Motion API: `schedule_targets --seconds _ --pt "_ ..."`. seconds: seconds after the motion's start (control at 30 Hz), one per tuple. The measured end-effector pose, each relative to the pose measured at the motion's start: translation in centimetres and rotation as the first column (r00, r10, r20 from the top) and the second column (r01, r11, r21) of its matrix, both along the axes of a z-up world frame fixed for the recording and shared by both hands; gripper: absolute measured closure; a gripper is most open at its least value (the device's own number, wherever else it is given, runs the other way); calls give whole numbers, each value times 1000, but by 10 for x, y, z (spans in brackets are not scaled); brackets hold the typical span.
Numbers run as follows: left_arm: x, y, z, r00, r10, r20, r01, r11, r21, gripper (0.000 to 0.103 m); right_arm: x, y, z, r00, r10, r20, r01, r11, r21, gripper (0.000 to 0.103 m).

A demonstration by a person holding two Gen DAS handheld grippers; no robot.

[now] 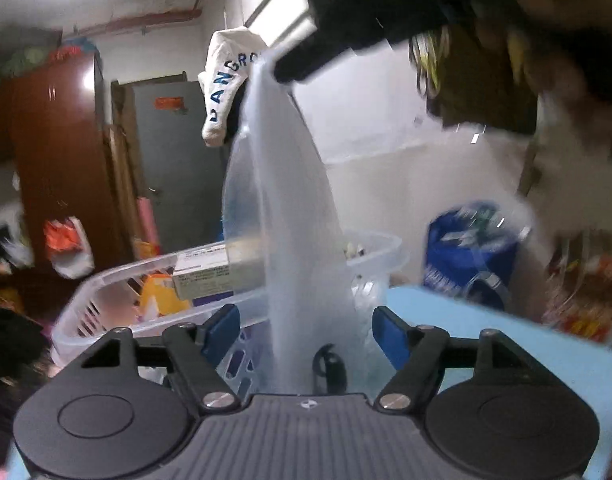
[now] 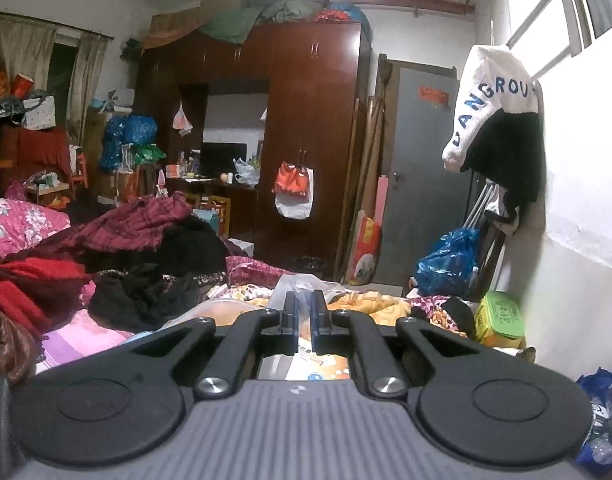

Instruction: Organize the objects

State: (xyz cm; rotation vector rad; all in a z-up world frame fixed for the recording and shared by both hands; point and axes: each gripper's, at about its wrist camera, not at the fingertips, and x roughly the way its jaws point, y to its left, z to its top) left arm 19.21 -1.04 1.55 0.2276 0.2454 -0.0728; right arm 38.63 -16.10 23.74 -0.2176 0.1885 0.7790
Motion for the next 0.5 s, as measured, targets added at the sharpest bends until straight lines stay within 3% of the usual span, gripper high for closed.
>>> schedule_targets --seconds 0.03,0.07,0.1,0.13,0.2,0.3,0.5 --pt "-1 -8 -1 1000 29 1 -29 999 39 44 1 -2 0 1000 2 -3 -2 1000 4 97" --pt "-2 -13 -2 999 39 1 -39 998 55 54 1 -6 0 1000 8 -13 -8 1000 12 97" --pt "-2 -16 -3 999 50 -18 -48 997 54 76 1 -10 0 1000 16 -21 -15 1000 23 96" --pt "-6 -18 -4 998 62 -12 -61 997 41 83 -1 -14 0 999 24 -29 -23 999 31 96" --pt "-12 -18 -5 996 85 18 -86 995 49 89 -7 -21 -2 999 31 -20 -30 999 42 96" --pt "-24 -13 6 996 78 53 -80 996 48 89 -13 -33 2 999 34 -7 -33 997 70 96" --pt "-5 13 53 987 119 109 -129 987 93 89 4 -39 14 1000 1 -20 2 989 147 96"
